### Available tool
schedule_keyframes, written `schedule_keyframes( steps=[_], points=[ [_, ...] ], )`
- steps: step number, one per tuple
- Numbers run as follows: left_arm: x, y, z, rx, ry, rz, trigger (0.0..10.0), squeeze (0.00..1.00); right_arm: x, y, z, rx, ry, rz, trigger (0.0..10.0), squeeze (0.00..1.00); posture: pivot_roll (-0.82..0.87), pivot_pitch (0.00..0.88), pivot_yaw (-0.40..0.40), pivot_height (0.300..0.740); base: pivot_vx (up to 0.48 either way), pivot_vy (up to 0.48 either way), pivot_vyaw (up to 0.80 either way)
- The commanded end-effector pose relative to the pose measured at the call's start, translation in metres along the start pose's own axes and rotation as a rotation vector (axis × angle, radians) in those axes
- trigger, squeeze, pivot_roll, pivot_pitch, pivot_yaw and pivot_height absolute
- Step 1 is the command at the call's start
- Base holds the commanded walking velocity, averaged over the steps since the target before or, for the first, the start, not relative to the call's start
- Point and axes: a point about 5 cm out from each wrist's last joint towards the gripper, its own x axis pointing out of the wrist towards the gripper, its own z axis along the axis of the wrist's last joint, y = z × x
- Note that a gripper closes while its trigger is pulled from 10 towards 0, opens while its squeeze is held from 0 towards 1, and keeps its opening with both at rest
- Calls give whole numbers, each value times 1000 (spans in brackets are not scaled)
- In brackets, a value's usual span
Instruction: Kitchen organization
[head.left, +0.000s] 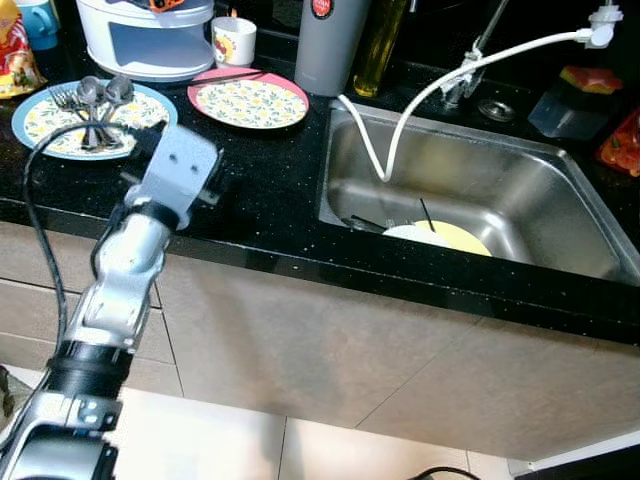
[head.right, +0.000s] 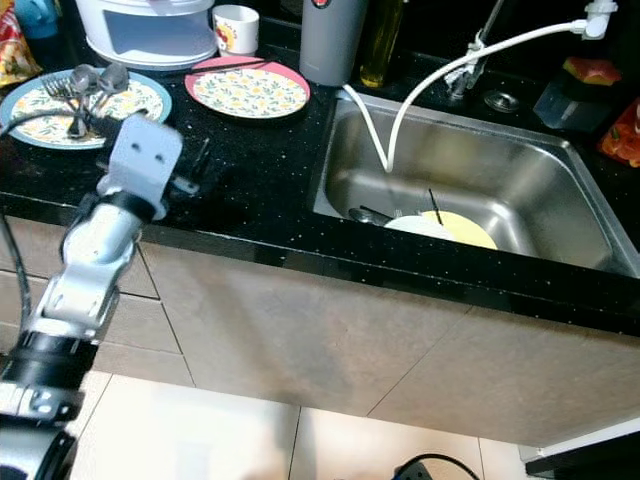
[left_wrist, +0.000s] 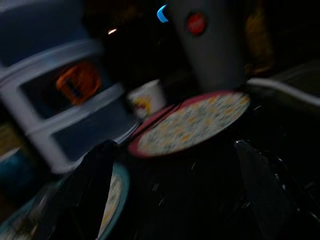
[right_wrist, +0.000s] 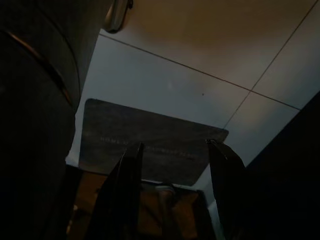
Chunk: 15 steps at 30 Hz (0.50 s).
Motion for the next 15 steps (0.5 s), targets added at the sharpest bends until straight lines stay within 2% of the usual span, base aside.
schedule_keyframes(
  steps=[1,4,10,15],
  points=[
    [4,-8,7,-3,-23,-60,10000,0,0,-2,-5,31,13,-6,10000,0,183,43,-89,740,0,0,0],
    [10,-8,14,-5,-52,-108,10000,0,0,-2,-6,43,12,-3,10000,0,178,41,-84,740,0,0,0],
    [13,-6,19,-10,-72,-134,10000,0,0,-2,-6,52,10,-3,10000,0,169,39,-65,740,0,0,0],
    [18,-7,26,-11,-95,-159,10000,0,0,-2,-6,72,6,-4,10000,0,157,41,-61,740,352,0,0]
  ],
)
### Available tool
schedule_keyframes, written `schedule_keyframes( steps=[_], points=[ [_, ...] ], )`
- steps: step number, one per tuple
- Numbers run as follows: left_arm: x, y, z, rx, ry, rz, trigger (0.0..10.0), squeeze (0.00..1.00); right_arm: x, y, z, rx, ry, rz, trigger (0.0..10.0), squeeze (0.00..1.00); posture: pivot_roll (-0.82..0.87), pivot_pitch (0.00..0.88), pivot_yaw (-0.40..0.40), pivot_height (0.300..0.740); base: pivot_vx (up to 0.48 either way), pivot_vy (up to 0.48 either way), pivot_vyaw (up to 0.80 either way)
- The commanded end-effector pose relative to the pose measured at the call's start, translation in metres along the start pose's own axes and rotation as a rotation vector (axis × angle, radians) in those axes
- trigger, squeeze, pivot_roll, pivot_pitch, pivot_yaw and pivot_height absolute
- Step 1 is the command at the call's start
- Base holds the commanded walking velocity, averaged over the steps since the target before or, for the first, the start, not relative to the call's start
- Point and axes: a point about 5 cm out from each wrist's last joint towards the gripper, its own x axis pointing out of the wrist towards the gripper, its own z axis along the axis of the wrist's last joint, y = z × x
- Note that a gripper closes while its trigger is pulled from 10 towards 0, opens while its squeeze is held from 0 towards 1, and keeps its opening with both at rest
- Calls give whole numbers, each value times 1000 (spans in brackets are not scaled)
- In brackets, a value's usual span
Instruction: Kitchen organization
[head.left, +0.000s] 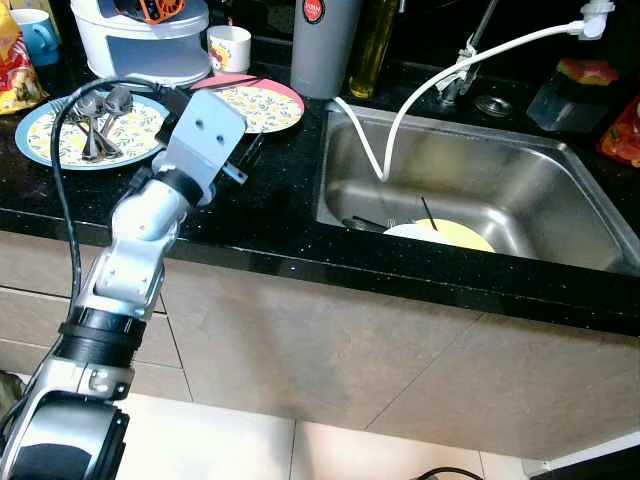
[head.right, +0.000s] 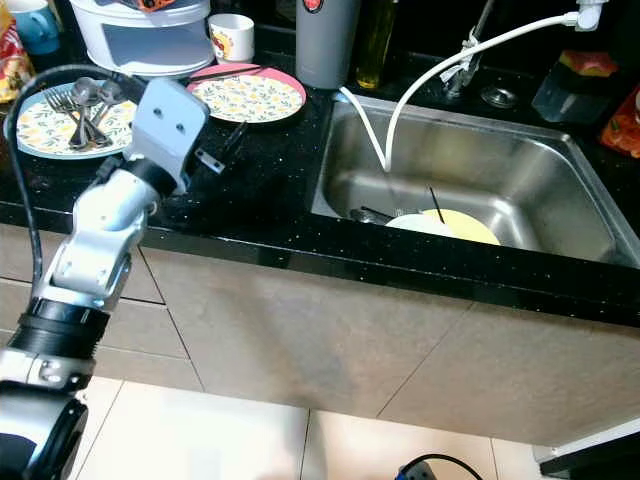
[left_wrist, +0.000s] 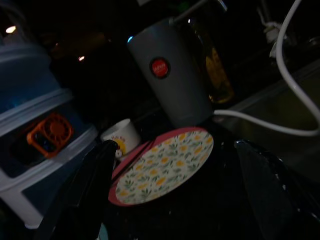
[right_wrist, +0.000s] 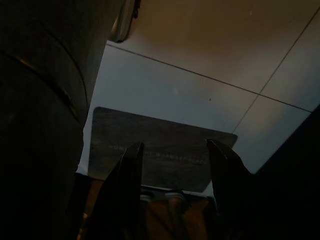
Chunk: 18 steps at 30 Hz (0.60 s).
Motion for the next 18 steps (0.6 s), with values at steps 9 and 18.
schedule_keyframes(
  steps=[9,18],
  points=[
    [1,-8,4,-5,-15,-32,10000,0,-1,-4,-5,22,17,-5,10000,0,153,45,-70,740,308,0,0],
    [-1,-16,3,-24,-14,-41,10000,0,-1,-6,-6,15,19,-9,10000,0,156,50,-78,740,282,0,0]
  ],
)
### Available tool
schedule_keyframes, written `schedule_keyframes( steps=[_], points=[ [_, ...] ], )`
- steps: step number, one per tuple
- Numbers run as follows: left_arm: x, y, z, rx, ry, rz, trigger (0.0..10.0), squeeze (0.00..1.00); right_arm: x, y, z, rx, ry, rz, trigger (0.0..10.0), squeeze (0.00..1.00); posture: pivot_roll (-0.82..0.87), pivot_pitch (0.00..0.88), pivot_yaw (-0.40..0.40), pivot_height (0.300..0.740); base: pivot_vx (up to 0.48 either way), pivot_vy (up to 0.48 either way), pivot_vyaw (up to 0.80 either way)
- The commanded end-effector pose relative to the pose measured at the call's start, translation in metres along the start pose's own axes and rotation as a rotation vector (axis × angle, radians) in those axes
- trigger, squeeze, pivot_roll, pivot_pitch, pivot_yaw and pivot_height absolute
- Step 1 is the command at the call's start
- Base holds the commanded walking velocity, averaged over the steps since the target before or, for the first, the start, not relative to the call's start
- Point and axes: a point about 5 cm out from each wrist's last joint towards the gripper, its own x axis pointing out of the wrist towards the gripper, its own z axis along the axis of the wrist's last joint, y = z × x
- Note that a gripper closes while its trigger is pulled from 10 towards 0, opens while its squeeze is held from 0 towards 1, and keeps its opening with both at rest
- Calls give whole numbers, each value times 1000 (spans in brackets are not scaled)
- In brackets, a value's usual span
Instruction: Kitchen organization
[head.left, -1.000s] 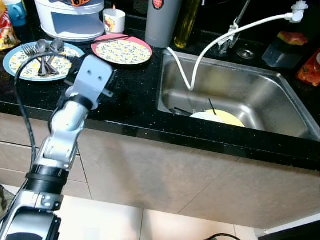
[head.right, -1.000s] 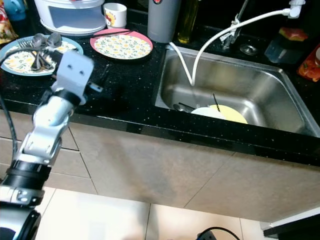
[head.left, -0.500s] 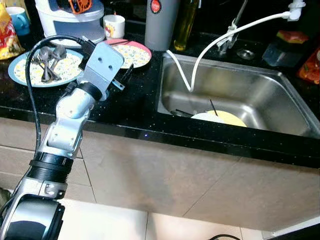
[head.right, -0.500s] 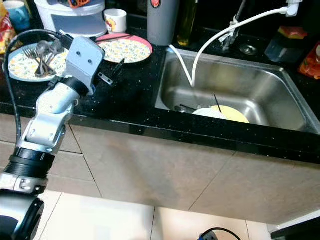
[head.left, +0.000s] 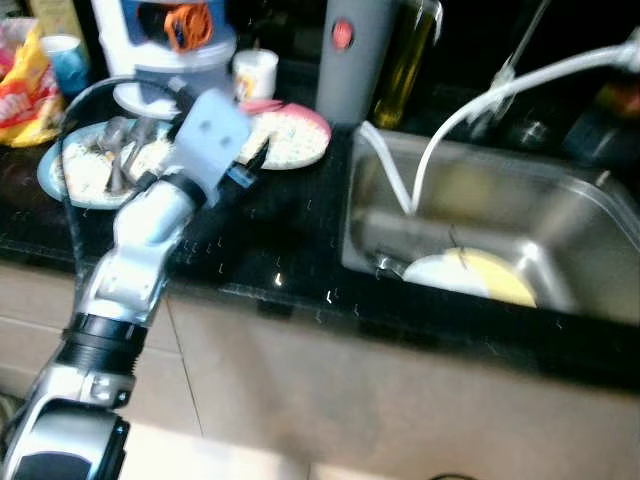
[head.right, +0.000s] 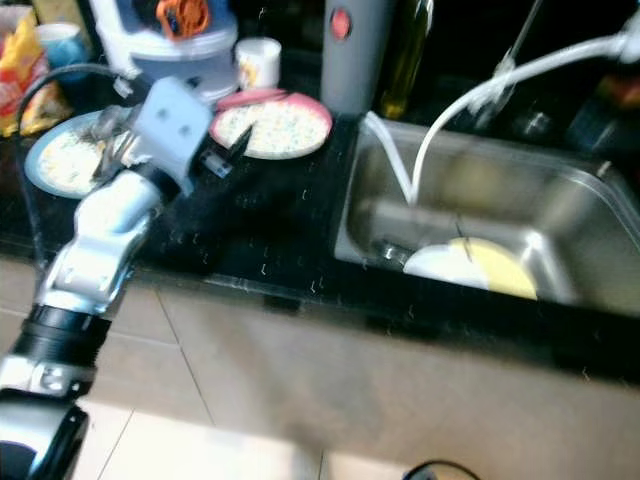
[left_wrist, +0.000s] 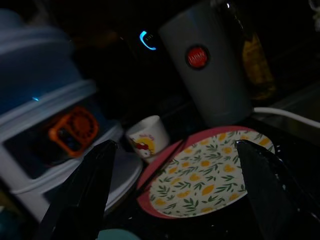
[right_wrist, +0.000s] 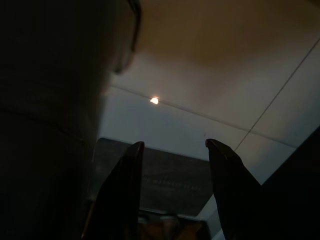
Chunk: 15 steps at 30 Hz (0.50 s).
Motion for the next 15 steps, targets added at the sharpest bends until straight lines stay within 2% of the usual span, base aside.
schedule_keyframes(
  steps=[1,4,9,11,12,15],
  points=[
    [1,-15,3,-7,-13,-58,10000,0,0,-5,-11,11,31,-8,10000,0,159,51,-79,740,0,0,0],
    [-1,-24,4,-48,-19,-117,10000,0,-1,-5,-11,6,34,-7,10000,0,159,53,-80,740,0,0,0],
    [-3,-31,4,-33,-17,-152,10000,0,-1,-6,-12,6,40,-7,10000,0,158,58,-81,740,0,-458,0],
    [-4,-34,5,-32,-20,-174,10000,0,-1,-6,-13,6,48,-7,10000,0,157,58,-85,740,0,0,0],
    [-8,-42,8,-14,-33,-267,10000,0,-1,-7,-16,14,83,-13,10000,0,157,59,-92,740,0,0,0],
    [-11,-45,9,8,-43,-321,10000,0,-1,-8,-18,22,106,-25,10000,0,157,59,-93,740,0,0,0]
  ],
)
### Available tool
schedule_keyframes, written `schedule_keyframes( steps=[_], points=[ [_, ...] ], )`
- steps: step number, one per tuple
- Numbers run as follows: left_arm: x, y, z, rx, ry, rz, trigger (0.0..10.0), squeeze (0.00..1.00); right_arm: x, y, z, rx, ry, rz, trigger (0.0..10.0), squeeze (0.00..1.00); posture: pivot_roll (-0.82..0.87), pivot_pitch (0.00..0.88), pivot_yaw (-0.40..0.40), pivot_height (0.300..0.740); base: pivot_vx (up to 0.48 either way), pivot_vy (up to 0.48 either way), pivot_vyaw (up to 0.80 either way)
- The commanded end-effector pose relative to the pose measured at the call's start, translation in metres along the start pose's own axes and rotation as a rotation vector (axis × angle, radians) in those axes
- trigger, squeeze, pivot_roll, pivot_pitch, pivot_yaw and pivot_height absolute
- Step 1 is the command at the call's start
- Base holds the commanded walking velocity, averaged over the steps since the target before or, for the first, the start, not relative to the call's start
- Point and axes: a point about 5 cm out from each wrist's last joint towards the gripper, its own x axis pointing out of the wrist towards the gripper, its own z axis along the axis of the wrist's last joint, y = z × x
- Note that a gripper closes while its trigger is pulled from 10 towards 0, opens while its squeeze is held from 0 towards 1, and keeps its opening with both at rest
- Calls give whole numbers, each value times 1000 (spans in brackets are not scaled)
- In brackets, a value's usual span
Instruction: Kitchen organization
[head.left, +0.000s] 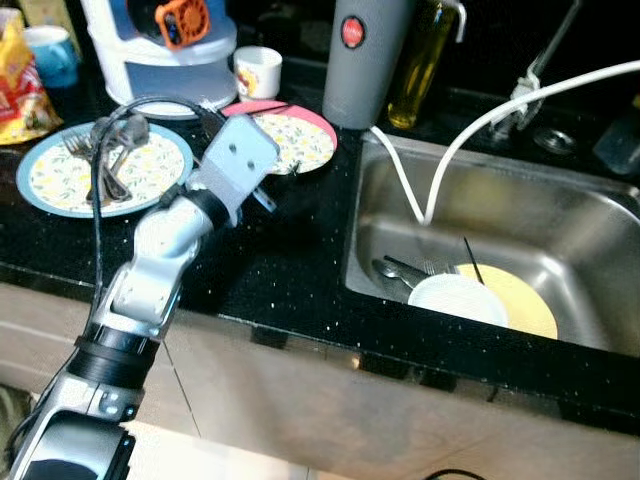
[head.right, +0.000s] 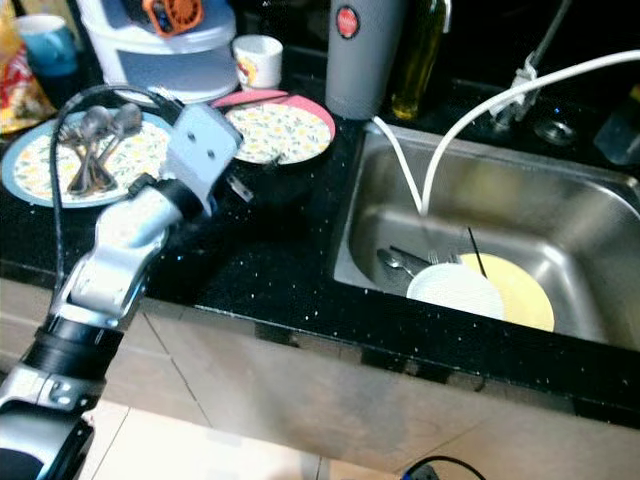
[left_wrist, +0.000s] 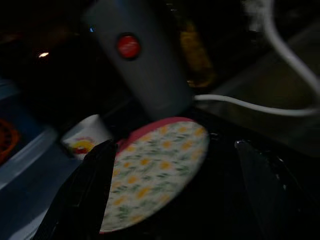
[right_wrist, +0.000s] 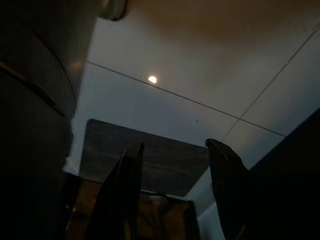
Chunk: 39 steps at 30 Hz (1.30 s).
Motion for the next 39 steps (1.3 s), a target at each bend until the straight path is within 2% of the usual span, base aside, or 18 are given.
schedule_keyframes(
  steps=[1,5,7,9,10,11,12,14,21,26,34,39],
  points=[
    [-1,-5,7,28,-23,-61,10000,0,0,-3,-7,13,36,-18,10000,0,158,58,-95,740,0,0,0],
    [-8,3,2,114,22,-74,10000,0,0,-3,-8,64,36,-33,10000,0,156,56,-96,740,0,0,0],
    [-13,12,-5,159,52,-66,10000,0,1,-1,-7,166,-15,-34,10000,0,153,56,-96,740,0,0,0],
    [-14,14,-6,173,58,-61,10000,0,1,-1,-7,191,-31,-31,10000,0,153,56,-96,740,0,0,0],
    [-15,19,-14,238,90,-65,10000,0,3,4,-4,335,-105,-9,10000,0,147,52,-94,740,0,0,0],
    [-15,19,-14,238,90,-65,10000,0,3,4,-4,335,-105,-9,10000,0,147,52,-94,740,0,0,0],
    [-16,21,-18,267,103,-63,10000,0,3,5,-3,400,-140,0,10000,0,147,52,-94,740,0,0,0],
    [-17,25,-28,315,140,-80,10000,0,3,7,-2,454,-162,-3,10000,0,135,49,-87,740,0,0,-597],
    [-16,42,-36,351,189,-48,10000,0,4,8,-3,467,-150,-13,10000,0,119,56,-73,740,0,0,-771],
    [-16,56,-48,454,262,4,10000,0,4,9,-3,439,-145,-3,10000,0,102,65,-68,740,0,0,0],
    [-15,61,-57,491,318,-10,10000,0,4,9,-5,438,-138,-6,10000,0,89,75,-61,740,0,0,0],
    [-18,59,-66,497,359,-41,10000,0,4,8,-6,432,-127,-17,10000,0,86,78,-64,740,0,0,0]
  ],
)
